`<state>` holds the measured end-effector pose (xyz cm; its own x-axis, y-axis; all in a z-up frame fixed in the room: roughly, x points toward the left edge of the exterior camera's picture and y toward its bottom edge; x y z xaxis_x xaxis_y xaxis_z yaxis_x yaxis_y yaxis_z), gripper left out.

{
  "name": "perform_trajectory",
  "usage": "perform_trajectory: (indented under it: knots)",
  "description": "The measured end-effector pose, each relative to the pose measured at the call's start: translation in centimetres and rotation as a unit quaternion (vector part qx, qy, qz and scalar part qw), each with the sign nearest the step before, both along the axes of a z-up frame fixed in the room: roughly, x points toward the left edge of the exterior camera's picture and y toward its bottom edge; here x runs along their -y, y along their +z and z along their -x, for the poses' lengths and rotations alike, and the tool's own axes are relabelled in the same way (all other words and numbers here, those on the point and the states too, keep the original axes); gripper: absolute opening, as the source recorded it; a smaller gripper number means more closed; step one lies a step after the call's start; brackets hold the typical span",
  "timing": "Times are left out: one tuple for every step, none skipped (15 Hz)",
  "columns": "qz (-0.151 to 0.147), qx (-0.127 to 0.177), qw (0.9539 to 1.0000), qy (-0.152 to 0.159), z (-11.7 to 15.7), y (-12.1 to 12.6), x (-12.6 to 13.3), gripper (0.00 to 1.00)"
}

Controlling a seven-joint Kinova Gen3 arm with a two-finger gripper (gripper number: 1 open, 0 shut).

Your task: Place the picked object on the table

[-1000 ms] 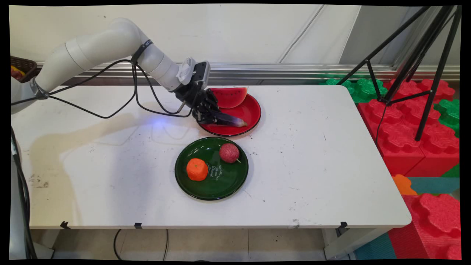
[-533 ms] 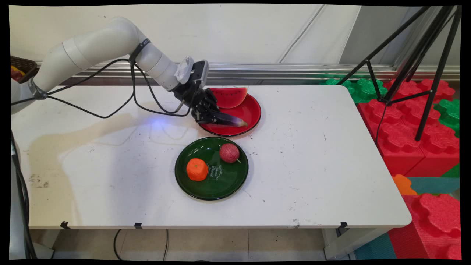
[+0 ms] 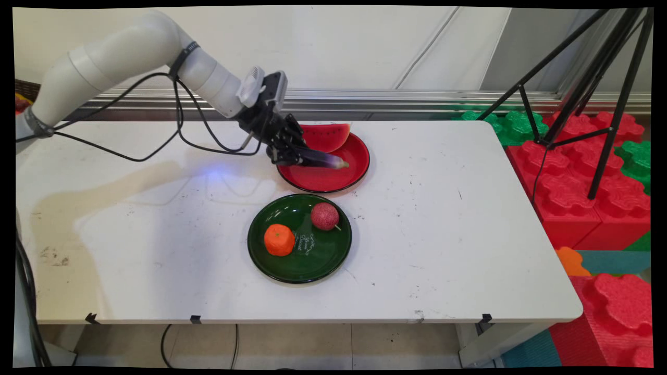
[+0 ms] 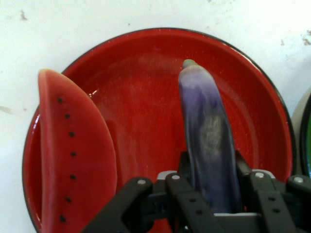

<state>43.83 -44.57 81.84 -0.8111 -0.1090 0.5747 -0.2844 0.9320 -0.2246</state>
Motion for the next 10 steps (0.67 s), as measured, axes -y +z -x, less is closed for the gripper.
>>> perform_trajectory:
  knots:
    - [0.001, -0.002, 1.0, 0.001, -0.1, 0.3, -0.2, 0.0]
    - [0.002, -0.004, 1.0, 0.003, -0.3, 0.8, -0.5, 0.0]
    - [0.003, -0.005, 1.0, 0.004, -0.5, 1.1, -0.7, 0.0]
    - [0.004, -0.008, 0.9999, 0.006, -0.7, 1.5, -1.0, 0.0]
    - [0.004, -0.009, 0.9999, 0.007, -0.9, 1.8, -1.2, 0.0]
    - [0.004, -0.012, 0.9999, 0.01, -1.2, 2.2, -1.5, 0.0]
    - [0.005, -0.014, 0.9998, 0.012, -1.3, 2.5, -1.8, 0.0]
    - [0.005, -0.016, 0.9998, 0.014, -1.6, 3.0, -2.1, 0.0]
    - [0.005, -0.019, 0.9997, 0.018, -1.9, 3.5, -2.5, 0.0]
    - [0.005, -0.021, 0.9996, 0.021, -2.3, 3.9, -2.9, 0.0]
